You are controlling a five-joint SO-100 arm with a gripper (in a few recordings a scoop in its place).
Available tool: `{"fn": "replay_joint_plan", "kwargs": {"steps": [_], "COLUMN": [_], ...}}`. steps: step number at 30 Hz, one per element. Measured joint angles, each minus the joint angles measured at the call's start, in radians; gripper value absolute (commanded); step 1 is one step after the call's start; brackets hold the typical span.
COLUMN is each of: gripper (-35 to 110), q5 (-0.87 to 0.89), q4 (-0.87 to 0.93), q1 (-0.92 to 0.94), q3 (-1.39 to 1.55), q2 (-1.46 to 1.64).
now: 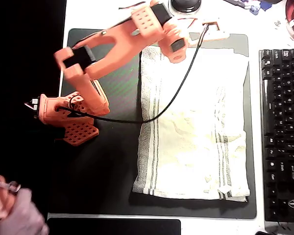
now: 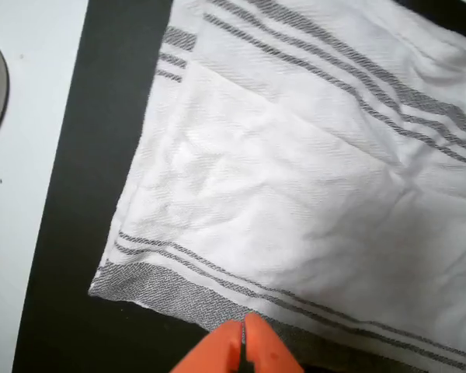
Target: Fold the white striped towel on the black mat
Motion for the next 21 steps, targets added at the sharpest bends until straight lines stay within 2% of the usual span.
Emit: {"fn": "replay_joint_plan", "kwargs": {"steps": [9, 21], "gripper": [0, 11], "q5": [-0.071, -0.040], "q4": [0.017, 0.009], "q1": [-0.071, -0.103], "q3": [-0.293, -0.538], "q2": [-0.379, -0.644]}}
